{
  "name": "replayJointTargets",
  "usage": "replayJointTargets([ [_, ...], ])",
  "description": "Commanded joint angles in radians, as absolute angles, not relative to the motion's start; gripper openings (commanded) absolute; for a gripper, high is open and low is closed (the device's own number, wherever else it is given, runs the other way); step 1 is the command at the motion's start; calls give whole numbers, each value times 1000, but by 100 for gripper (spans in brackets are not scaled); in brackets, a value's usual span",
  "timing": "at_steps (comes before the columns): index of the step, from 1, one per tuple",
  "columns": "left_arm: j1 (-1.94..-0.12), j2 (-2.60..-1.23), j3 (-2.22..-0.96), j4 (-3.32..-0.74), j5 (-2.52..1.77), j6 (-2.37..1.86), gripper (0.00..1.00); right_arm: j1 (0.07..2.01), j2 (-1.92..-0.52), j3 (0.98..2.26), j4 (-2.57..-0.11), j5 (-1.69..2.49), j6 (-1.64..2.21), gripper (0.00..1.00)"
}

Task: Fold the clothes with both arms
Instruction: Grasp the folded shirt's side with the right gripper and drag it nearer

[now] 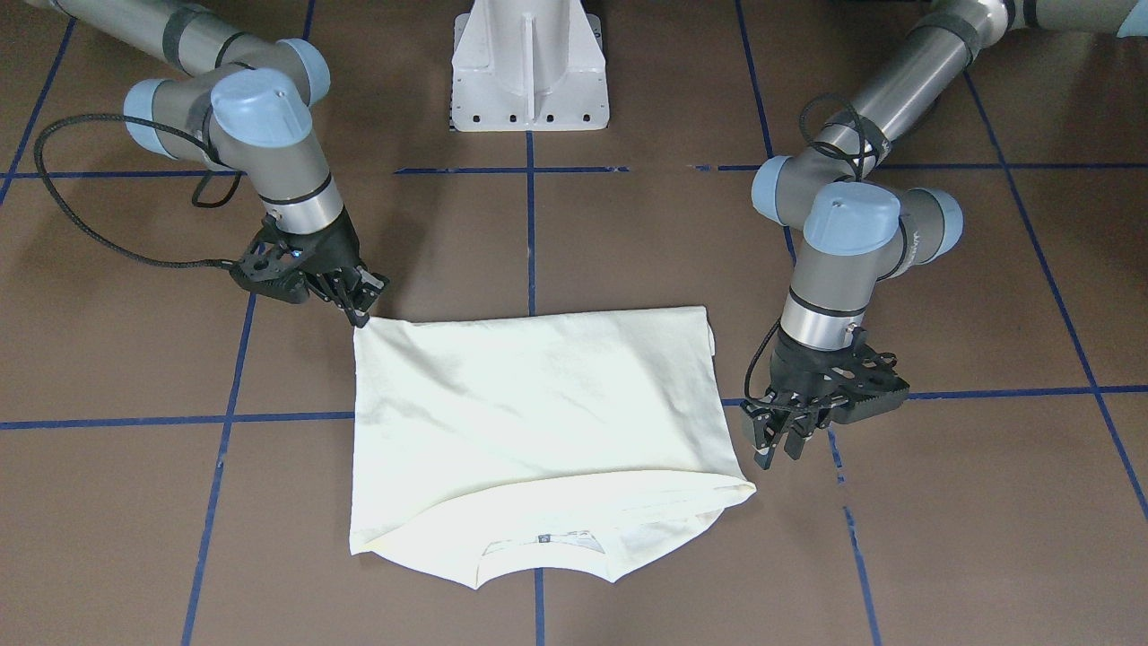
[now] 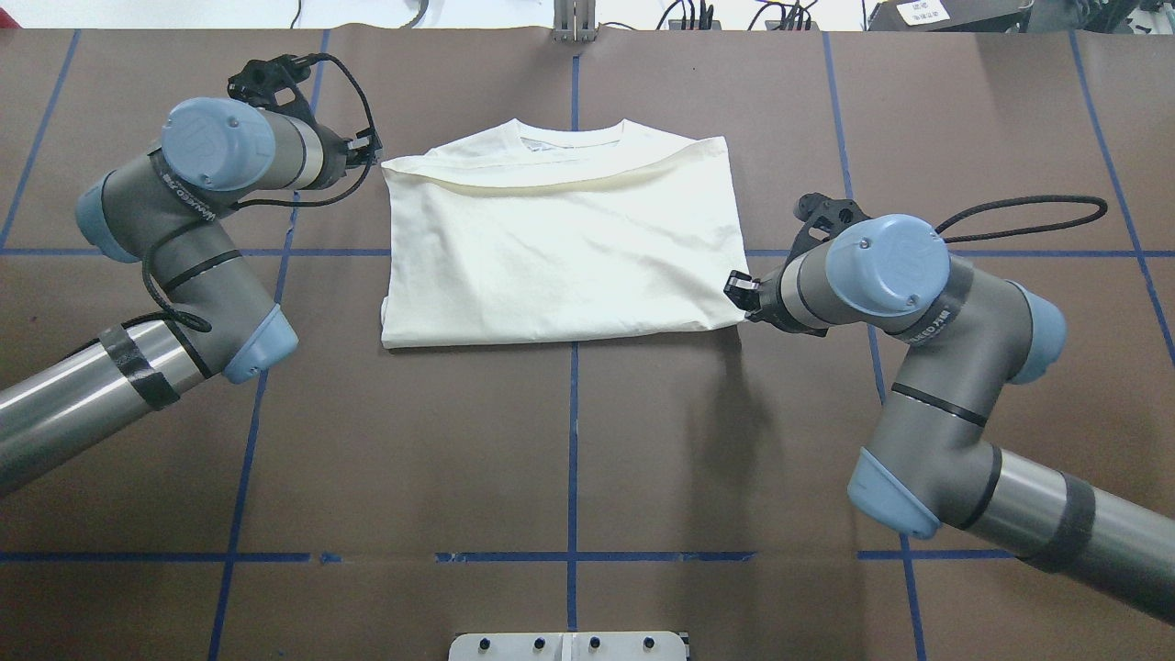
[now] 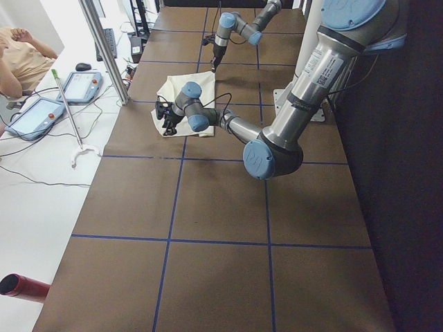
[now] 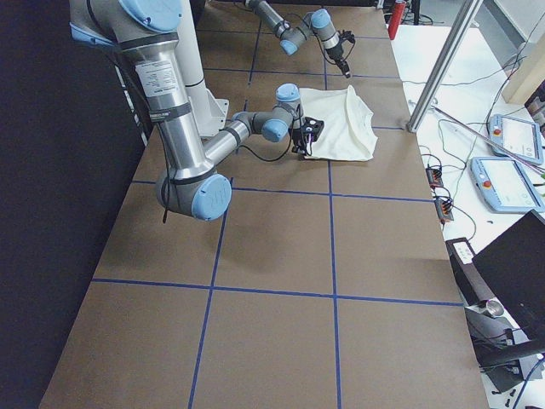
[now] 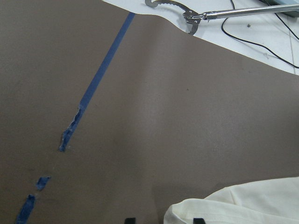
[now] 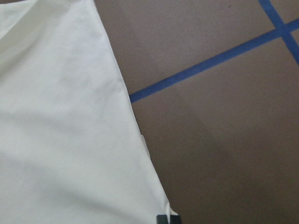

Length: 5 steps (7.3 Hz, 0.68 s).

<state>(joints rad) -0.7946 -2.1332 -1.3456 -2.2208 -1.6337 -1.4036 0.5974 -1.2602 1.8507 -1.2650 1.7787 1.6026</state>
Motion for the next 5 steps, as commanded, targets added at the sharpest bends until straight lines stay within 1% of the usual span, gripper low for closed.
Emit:
replayJointTargets([
  [1, -795, -2131, -1361, -2220, -1634, -1405, 51, 544, -1549, 2218, -1263, 1891, 1719, 0],
  [2, -795, -2131, -1368, -2220, -1634, -1405, 51, 443, -1612, 2314, -1262, 1905, 1803, 0],
  [3, -795, -2132, -1370, -2221, -1635, -1408, 51, 358, -1638, 2365, -1262, 1937, 1863, 0],
  [4, -795, -2131, -1390, -2220, -1637, -1411, 51, 268, -1655, 2371, -1262, 1974, 1865, 0],
  [5, -792, -2131, -1438, -2221, -1644, -1414, 51, 221, -1654, 2370, -1262, 1973, 1867, 50],
])
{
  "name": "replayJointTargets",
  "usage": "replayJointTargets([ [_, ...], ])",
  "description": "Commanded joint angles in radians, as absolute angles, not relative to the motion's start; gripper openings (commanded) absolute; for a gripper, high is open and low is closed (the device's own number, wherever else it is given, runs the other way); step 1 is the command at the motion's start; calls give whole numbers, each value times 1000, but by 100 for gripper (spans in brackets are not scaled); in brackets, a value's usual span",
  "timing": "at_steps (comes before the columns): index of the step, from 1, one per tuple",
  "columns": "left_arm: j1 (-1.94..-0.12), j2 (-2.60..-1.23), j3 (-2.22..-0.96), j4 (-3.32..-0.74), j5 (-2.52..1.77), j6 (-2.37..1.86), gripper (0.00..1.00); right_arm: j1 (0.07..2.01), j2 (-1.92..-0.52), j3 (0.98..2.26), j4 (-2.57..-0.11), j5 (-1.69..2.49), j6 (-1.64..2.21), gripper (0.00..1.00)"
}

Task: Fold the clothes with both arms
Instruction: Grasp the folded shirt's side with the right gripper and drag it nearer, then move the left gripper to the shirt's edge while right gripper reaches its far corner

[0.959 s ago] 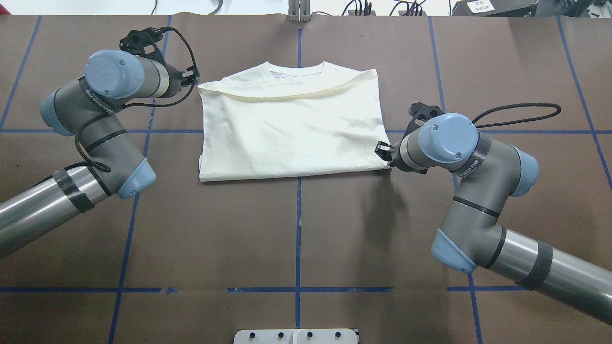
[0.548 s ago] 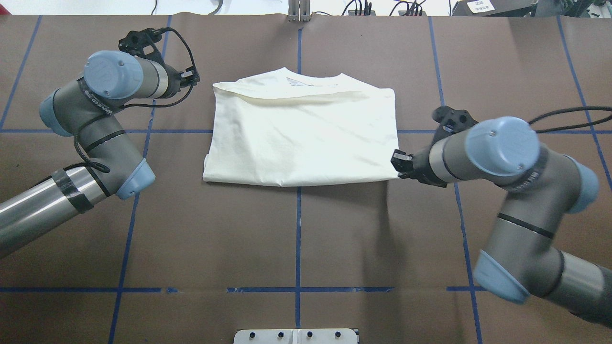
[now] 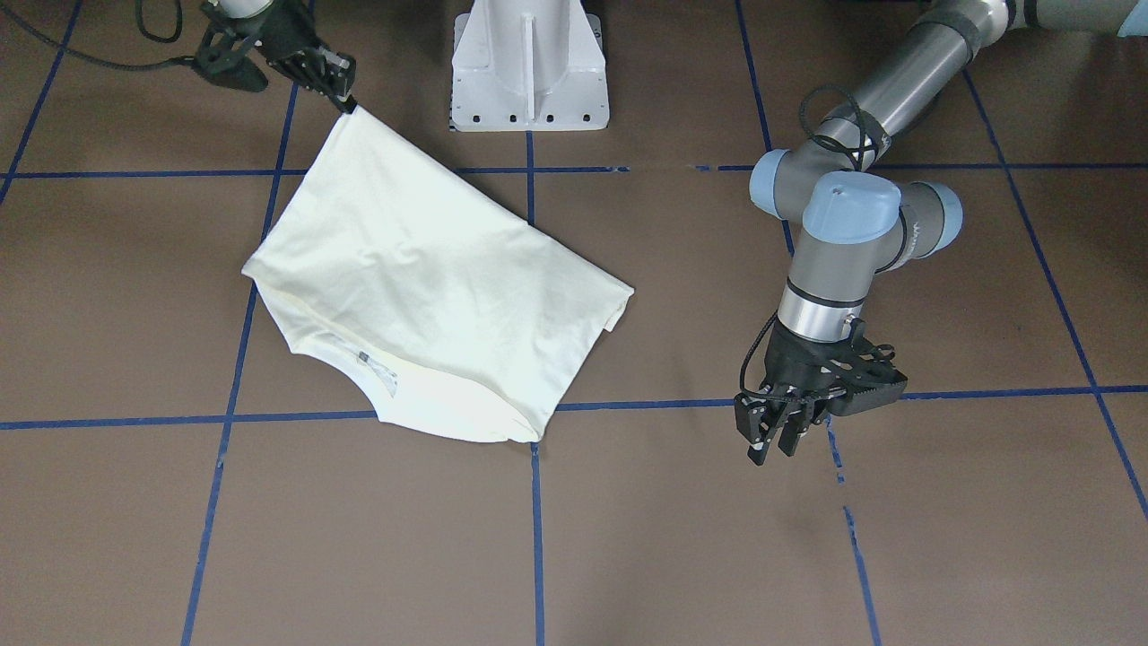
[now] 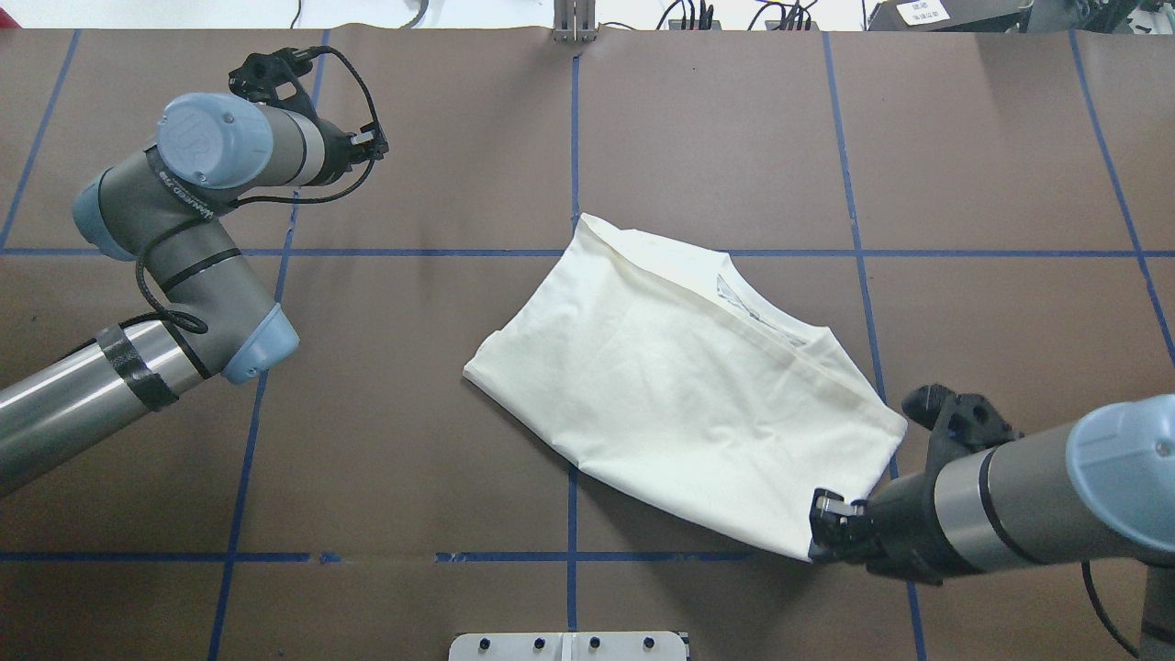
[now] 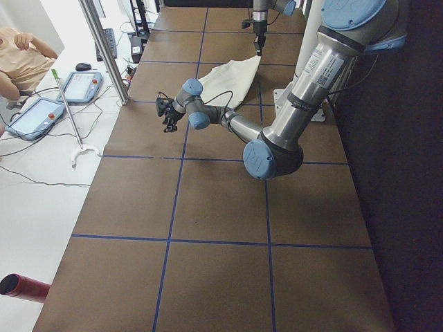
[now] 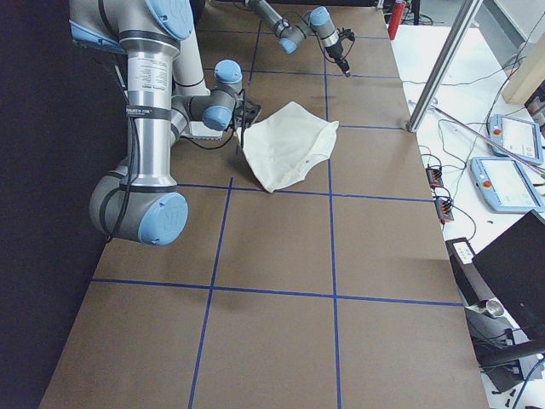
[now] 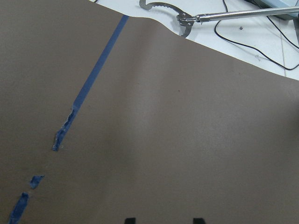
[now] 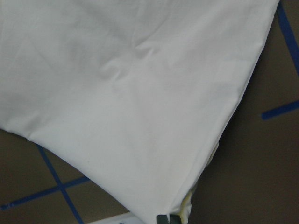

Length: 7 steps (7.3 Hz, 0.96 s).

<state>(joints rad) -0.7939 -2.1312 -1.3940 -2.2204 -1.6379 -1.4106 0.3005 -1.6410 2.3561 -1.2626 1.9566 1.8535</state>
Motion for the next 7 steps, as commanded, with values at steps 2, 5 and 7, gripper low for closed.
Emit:
replayJointTargets([
  [2, -750, -2097, -1572, -2215, -1745, -1483, 51, 231, -1638, 2362, -1262, 1956, 1898, 100],
  [5, -581, -2053, -1704, -2209, -1775, -1758, 54, 576, -1518, 2256, -1262, 1947, 1878, 100],
  [7, -484, -2046, -1706, -2206, -1773, -1871, 54, 716, -1419, 2127, -1262, 1945, 1780, 100],
])
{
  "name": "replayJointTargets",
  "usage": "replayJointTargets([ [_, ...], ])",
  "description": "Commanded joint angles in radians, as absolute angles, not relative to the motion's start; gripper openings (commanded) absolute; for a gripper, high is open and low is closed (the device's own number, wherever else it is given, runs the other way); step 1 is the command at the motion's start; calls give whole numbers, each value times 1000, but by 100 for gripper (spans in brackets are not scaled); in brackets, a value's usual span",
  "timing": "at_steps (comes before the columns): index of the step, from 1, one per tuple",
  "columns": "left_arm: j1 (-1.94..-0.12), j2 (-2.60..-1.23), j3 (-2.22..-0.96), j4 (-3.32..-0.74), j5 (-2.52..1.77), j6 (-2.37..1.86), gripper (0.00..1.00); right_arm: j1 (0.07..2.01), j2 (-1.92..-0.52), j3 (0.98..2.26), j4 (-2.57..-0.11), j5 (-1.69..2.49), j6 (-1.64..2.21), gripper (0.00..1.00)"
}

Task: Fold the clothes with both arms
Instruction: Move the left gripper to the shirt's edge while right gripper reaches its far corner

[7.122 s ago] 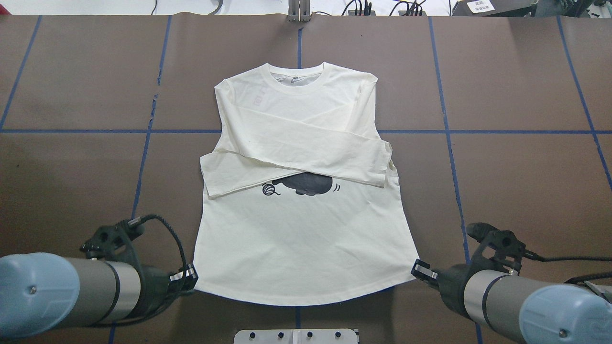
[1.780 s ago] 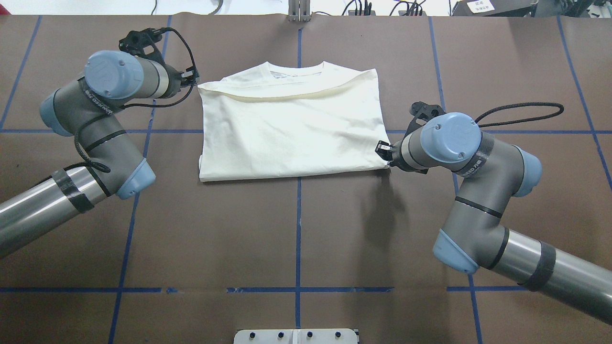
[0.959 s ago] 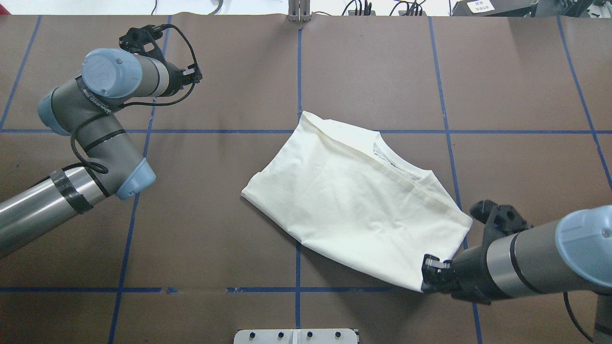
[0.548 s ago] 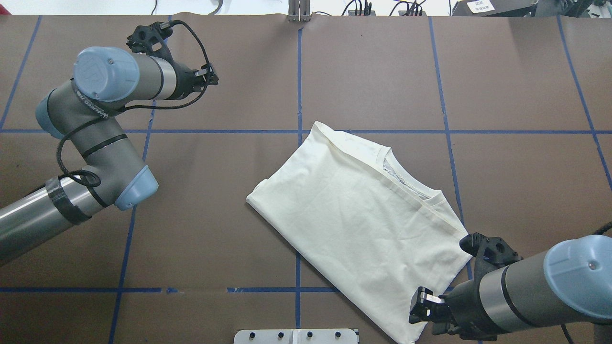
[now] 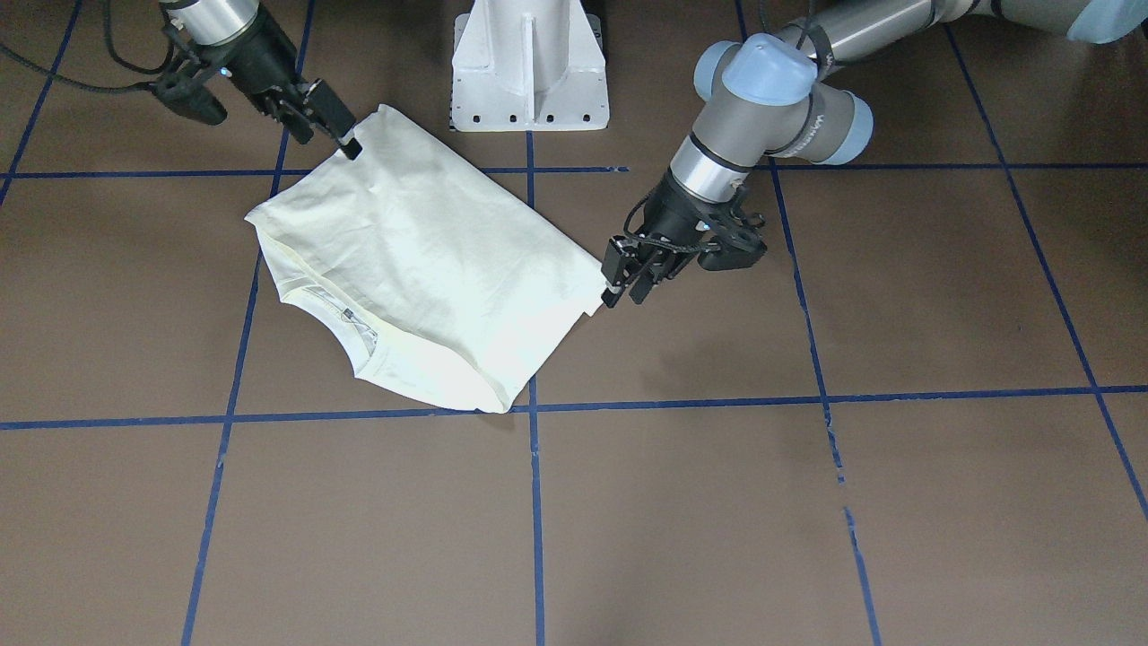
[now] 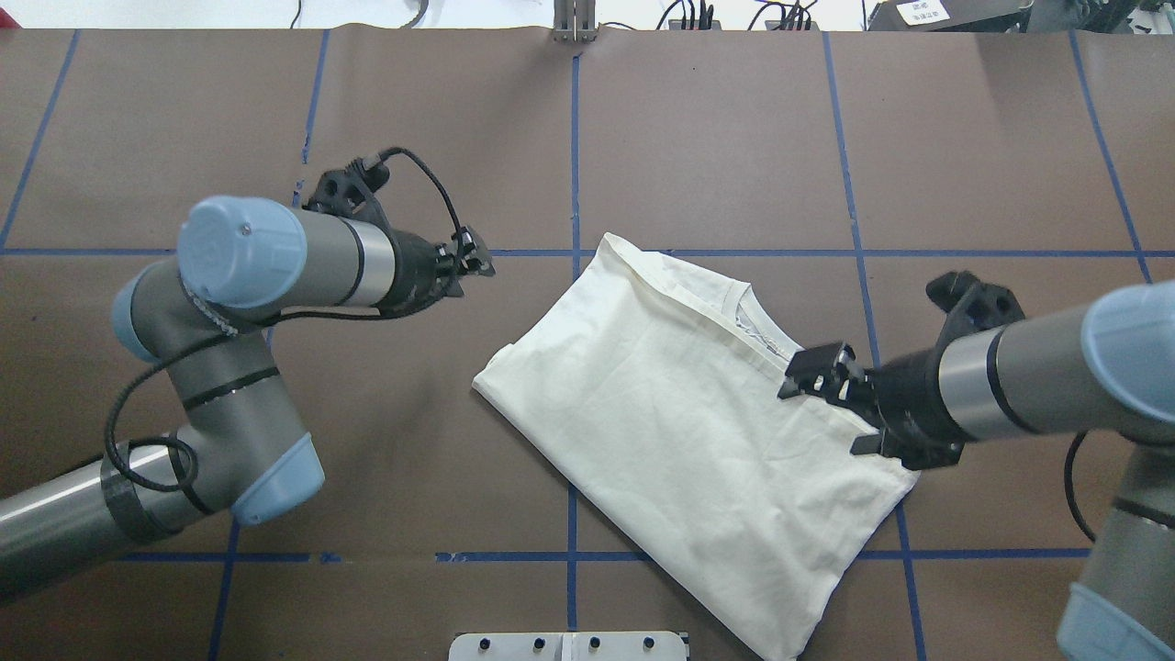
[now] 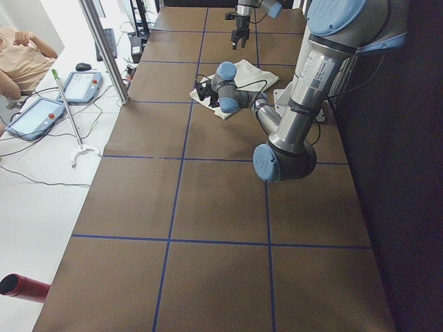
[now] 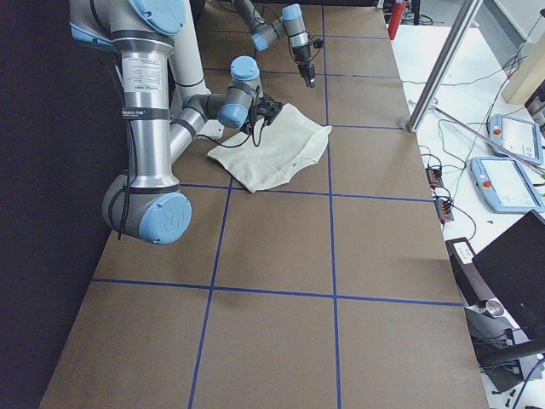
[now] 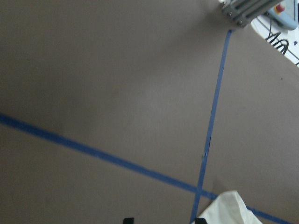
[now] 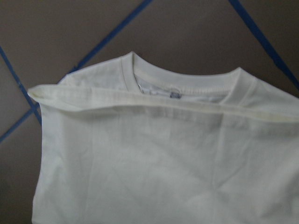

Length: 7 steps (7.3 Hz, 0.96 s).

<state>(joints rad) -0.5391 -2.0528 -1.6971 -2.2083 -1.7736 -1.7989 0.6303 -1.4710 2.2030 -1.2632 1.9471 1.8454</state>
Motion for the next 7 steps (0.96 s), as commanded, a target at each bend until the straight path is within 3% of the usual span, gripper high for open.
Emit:
replayJointTargets([
  [1, -447, -2037, -1706, -2171, -1772, -1928, 54, 735, -1379, 2058, -1261, 1921, 1667, 100],
  [3, -430, -2034, -1700, -2109, -1769, -1930, 53, 739, -1326, 1987, -1261, 1905, 1652, 100],
  [7, -423, -2045, -1669, -2109, -1767, -1917, 51, 739, -1325, 1983, -1259, 1904, 1651, 100],
])
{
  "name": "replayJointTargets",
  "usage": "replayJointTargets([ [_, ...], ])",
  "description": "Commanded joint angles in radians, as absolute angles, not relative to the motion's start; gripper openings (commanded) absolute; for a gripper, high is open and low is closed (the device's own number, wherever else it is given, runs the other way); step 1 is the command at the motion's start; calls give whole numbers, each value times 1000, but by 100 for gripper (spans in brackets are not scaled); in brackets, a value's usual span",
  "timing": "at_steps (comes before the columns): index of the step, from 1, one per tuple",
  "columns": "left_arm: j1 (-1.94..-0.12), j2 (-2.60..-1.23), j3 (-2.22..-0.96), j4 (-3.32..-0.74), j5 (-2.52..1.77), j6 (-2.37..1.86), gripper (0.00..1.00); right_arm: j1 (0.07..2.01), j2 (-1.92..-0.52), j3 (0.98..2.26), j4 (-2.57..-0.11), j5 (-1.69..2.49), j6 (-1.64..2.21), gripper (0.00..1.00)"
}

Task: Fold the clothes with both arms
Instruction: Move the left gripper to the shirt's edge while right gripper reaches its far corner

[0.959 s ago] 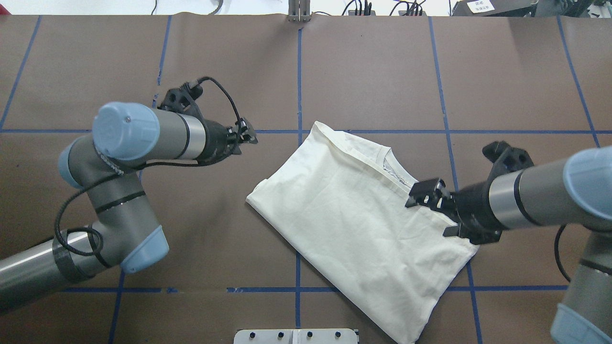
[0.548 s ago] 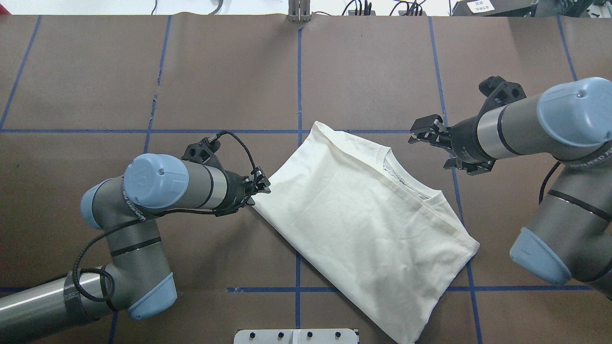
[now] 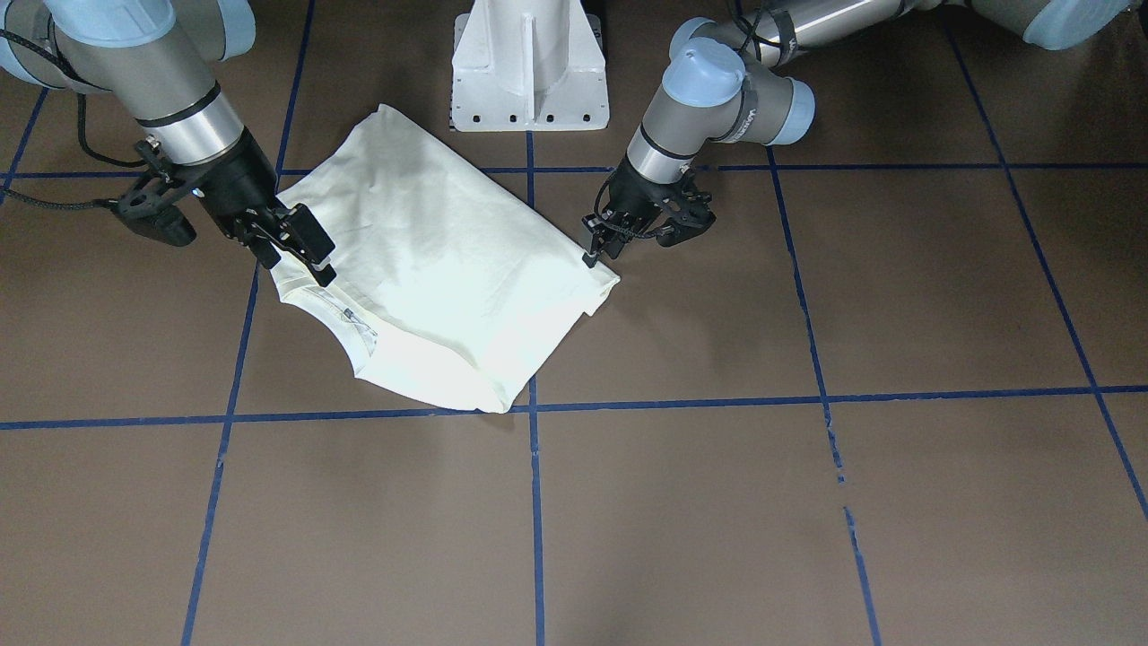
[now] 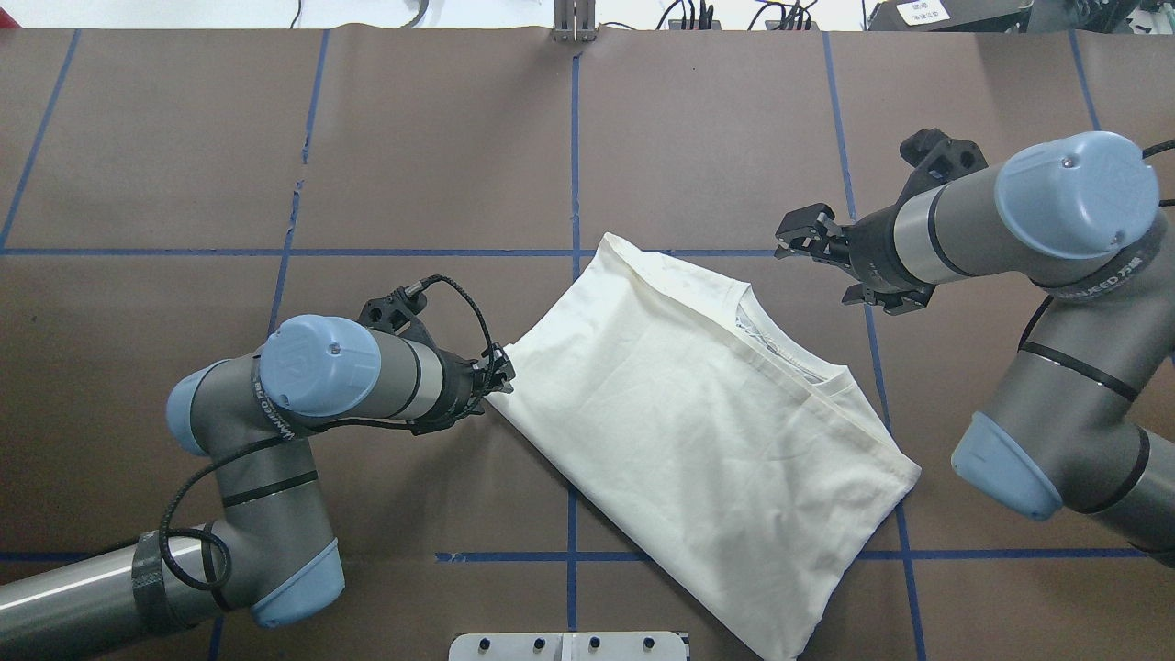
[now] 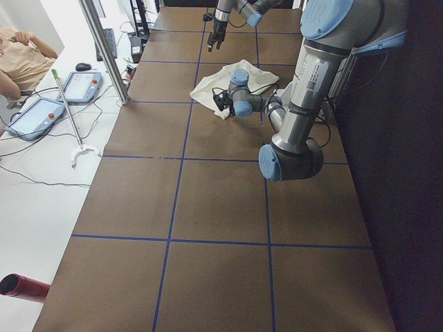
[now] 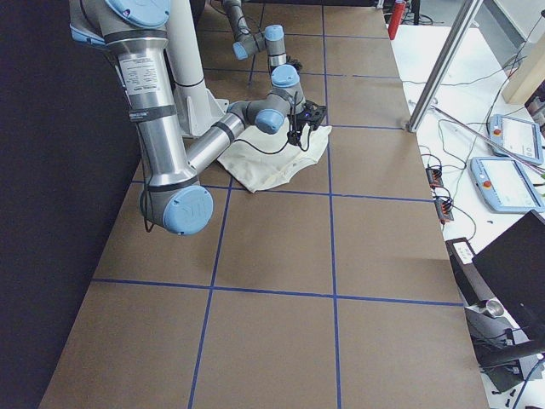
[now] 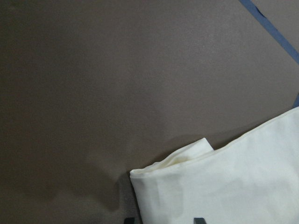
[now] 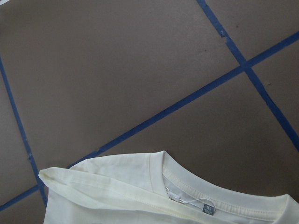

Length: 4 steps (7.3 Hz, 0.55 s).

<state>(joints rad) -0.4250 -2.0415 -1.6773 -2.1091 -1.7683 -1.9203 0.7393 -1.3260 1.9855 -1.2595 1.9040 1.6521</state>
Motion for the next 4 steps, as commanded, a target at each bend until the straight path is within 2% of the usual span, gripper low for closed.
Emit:
replayJointTargets([
  [1, -423, -2045, -1667, -2109, -1753, -1917, 49, 739, -1325, 1983, -1259, 1904, 1649, 100],
  [3, -423, -2048, -1645, -2112, -1749, -1916, 48, 739, -1322, 1983, -1259, 1904, 1649, 100],
  [4, -423, -2049, -1644, -2112, -1749, -1916, 45, 738, -1321, 1983, -1259, 1904, 1651, 100],
])
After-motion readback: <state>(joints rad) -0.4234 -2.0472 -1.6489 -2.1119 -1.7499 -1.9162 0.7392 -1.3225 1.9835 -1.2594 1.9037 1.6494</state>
